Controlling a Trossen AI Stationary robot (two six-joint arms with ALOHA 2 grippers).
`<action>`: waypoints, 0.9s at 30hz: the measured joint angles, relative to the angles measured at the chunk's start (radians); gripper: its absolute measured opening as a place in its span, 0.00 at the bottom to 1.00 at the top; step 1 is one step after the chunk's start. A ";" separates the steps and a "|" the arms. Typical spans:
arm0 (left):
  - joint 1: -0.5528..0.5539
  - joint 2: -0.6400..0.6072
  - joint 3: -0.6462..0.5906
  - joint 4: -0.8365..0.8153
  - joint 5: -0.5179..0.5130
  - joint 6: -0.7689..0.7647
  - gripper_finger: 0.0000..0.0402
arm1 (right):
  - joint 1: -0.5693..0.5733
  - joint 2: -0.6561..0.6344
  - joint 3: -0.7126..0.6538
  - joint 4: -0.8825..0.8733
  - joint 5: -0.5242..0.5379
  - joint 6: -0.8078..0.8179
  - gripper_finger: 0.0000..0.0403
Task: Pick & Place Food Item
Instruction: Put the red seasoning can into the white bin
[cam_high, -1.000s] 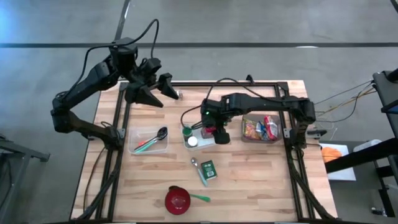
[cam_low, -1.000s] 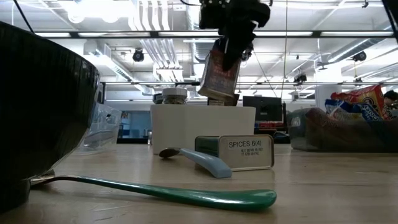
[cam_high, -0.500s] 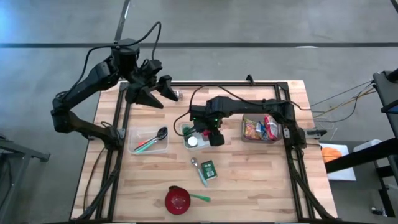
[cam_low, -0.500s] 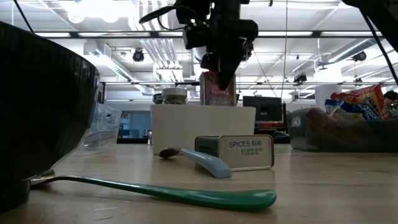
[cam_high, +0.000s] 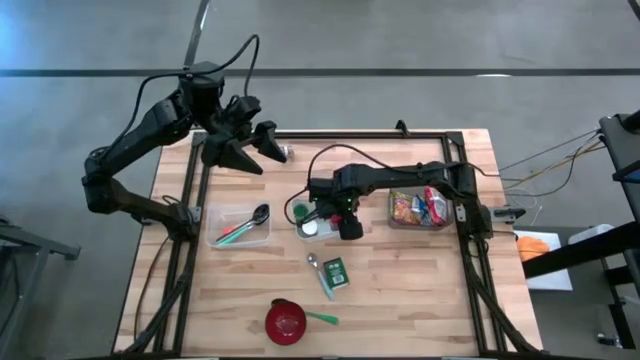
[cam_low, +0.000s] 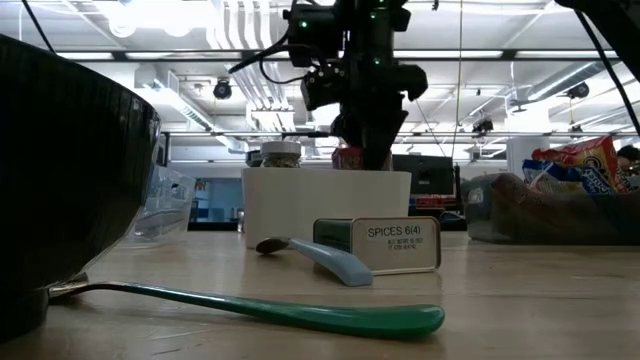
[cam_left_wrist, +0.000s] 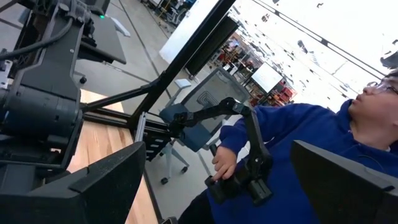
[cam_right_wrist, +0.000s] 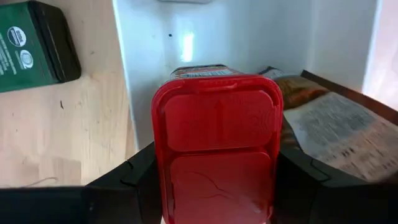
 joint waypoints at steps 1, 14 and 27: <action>0.000 0.000 0.000 0.000 0.000 0.000 1.00 | 0.000 0.000 -0.011 0.014 0.000 0.003 0.52; 0.000 0.000 0.000 0.000 0.000 0.000 1.00 | -0.001 -0.002 -0.108 0.105 0.000 -0.001 0.52; 0.000 0.000 0.000 0.000 0.000 -0.004 1.00 | -0.002 -0.003 -0.115 0.115 0.001 -0.003 0.52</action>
